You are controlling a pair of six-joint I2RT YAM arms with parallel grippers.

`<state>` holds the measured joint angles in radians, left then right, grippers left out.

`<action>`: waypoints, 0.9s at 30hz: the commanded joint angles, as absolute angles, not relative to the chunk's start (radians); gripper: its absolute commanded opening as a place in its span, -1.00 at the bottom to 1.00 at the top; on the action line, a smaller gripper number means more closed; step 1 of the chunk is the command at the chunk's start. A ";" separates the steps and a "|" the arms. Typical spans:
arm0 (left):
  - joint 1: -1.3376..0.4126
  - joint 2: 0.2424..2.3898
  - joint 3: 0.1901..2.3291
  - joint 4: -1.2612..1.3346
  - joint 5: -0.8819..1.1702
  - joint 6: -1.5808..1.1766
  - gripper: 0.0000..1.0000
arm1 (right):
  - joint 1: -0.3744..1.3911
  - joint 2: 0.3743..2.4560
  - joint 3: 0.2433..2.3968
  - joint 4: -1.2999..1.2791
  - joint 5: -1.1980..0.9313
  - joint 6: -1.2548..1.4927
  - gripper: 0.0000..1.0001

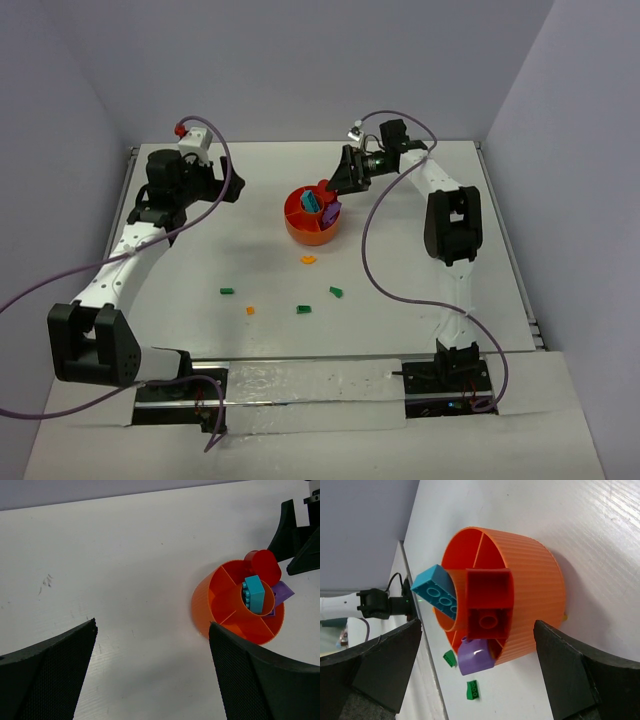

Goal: Sort the legos into containers by color

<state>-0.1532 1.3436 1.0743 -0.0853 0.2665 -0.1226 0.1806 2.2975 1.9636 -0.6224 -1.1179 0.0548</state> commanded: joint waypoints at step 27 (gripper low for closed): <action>-0.147 1.405 1.173 -0.061 0.288 -0.120 0.98 | 0.191 2.365 2.075 -0.543 -1.129 0.107 0.07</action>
<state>-0.1532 1.3943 1.1178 -0.0849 0.2668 -0.1226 0.1839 2.3621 2.0235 -0.5705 -1.1185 0.1101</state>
